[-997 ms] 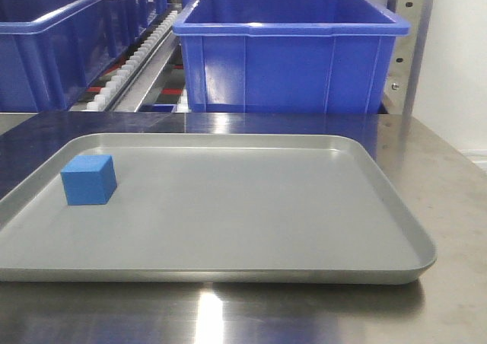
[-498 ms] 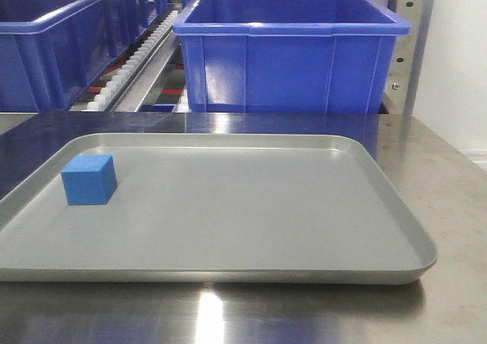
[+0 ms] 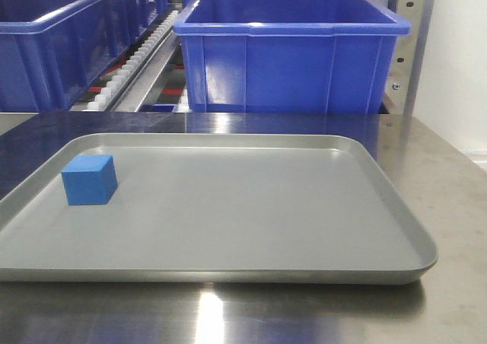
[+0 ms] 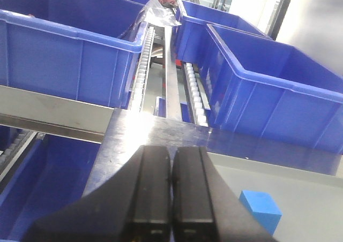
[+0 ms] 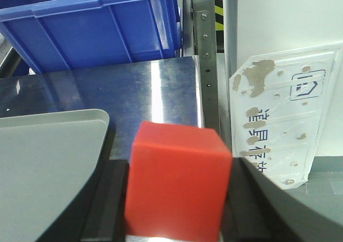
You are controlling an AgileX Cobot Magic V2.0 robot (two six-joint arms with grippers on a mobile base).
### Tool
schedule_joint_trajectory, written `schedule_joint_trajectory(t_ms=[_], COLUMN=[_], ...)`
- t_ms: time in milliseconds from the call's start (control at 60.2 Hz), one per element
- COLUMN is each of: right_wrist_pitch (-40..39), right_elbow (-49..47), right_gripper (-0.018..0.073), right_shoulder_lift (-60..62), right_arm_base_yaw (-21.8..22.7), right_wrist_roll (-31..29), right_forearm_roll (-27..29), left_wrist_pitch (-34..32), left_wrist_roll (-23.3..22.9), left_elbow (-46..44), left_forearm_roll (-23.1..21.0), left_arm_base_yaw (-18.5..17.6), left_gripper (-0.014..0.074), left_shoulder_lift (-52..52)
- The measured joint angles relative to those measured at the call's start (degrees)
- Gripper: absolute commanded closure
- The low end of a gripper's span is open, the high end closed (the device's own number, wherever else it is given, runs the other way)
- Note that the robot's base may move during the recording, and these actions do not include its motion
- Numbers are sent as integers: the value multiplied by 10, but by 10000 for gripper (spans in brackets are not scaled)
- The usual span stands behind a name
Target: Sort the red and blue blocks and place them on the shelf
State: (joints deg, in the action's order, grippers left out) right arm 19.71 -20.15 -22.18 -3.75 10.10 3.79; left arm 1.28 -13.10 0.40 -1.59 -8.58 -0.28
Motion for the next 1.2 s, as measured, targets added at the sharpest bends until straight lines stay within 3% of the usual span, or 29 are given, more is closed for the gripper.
schedule_joint_trajectory(t_ms=[482, 681, 797, 1013, 1196], right_wrist_pitch=[0, 0, 0, 0, 0], right_elbow=[0, 0, 0, 0, 0], right_gripper=[497, 497, 497, 497, 498], right_shoulder_lift=[0, 0, 0, 0, 0], right_arm_base_yaw=[0, 0, 0, 0, 0], right_wrist_roll=[0, 0, 0, 0, 0], right_forearm_roll=[0, 0, 0, 0, 0], left_wrist_pitch=[0, 39, 101, 276, 406], left_wrist_roll=[0, 1, 1, 1, 2], left_elbow=[0, -21, -123, -411, -536], left_forearm_roll=[0, 11, 23, 96, 119], left_arm_base_yaw=[0, 0, -18, -72, -93], left_gripper=[460, 460, 460, 460, 460], left_shoulder_lift=[0, 32, 128, 359, 486])
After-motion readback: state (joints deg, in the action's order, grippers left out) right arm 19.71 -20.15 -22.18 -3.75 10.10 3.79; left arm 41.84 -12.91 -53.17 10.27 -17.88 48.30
